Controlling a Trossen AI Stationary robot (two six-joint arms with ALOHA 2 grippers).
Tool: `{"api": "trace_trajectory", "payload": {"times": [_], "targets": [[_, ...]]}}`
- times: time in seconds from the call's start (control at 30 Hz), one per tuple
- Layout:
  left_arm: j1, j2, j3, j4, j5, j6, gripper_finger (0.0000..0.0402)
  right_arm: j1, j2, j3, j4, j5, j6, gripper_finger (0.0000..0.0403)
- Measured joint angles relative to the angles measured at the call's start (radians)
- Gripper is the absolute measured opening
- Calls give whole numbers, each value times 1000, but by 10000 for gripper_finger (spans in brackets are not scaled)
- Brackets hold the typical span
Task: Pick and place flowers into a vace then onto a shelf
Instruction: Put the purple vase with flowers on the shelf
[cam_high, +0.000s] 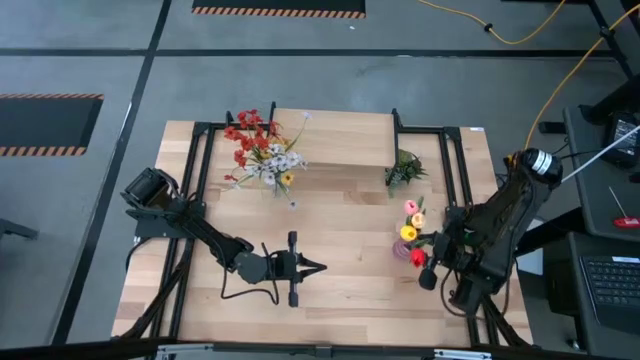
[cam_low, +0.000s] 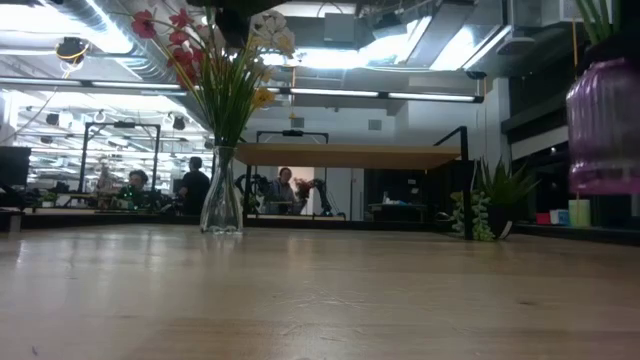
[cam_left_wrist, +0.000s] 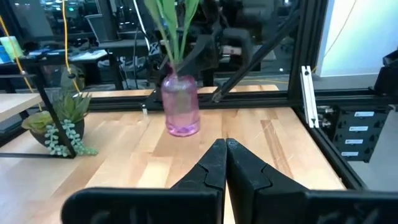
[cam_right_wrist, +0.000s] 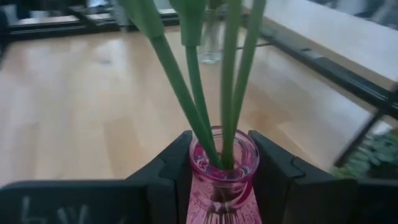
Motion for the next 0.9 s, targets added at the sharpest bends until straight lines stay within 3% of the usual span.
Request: {"api": "trace_trajectory", "payload": {"times": [0.4, 0.6, 0.77, 0.9], "targets": [[0, 0, 0, 0, -1, -18, 4, -108, -312, 0, 479, -221, -856, 121], [0, 0, 0, 0, 1, -12, 2, -188, -388, 0, 525, -237, -1044, 121], [0, 0, 0, 0, 1, -10, 2, -275, -393, 0, 619, -401, -1213, 121], [0, 0, 0, 0, 1, -10, 2, -366, -397, 0, 715, -473, -1362, 121]]}}
